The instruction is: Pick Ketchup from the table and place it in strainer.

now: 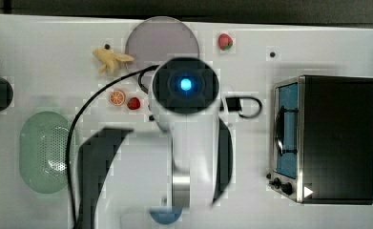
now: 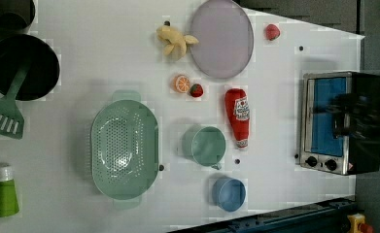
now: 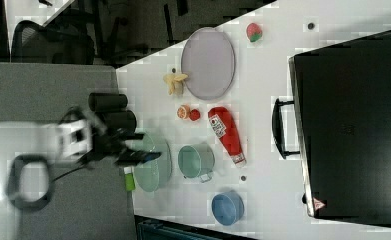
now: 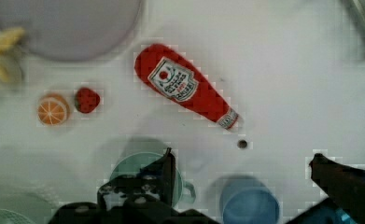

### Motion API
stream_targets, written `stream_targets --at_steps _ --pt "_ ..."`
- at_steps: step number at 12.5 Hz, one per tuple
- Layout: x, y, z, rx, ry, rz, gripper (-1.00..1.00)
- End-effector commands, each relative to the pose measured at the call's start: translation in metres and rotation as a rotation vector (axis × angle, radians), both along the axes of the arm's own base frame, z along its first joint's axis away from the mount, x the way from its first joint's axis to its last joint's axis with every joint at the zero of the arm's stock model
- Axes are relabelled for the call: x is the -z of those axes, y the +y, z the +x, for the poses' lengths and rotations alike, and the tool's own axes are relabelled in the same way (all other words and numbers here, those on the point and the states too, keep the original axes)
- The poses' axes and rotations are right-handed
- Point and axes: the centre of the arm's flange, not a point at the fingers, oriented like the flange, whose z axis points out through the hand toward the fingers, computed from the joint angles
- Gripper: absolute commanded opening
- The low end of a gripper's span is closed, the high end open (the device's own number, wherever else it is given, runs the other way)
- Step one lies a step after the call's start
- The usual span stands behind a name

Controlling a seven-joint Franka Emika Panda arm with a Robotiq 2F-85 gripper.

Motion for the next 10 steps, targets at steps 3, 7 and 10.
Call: stream_targets --at_steps 3,7,10 --pt "0.095 0.003 0.01 -0.501 -0.016 0.081 1.0" --pt "0.16 0.004 0.007 -0.773 -0.076 0.107 1.0" --pt "0.208 0.006 -0.001 -0.793 -0.076 0.12 1.0"
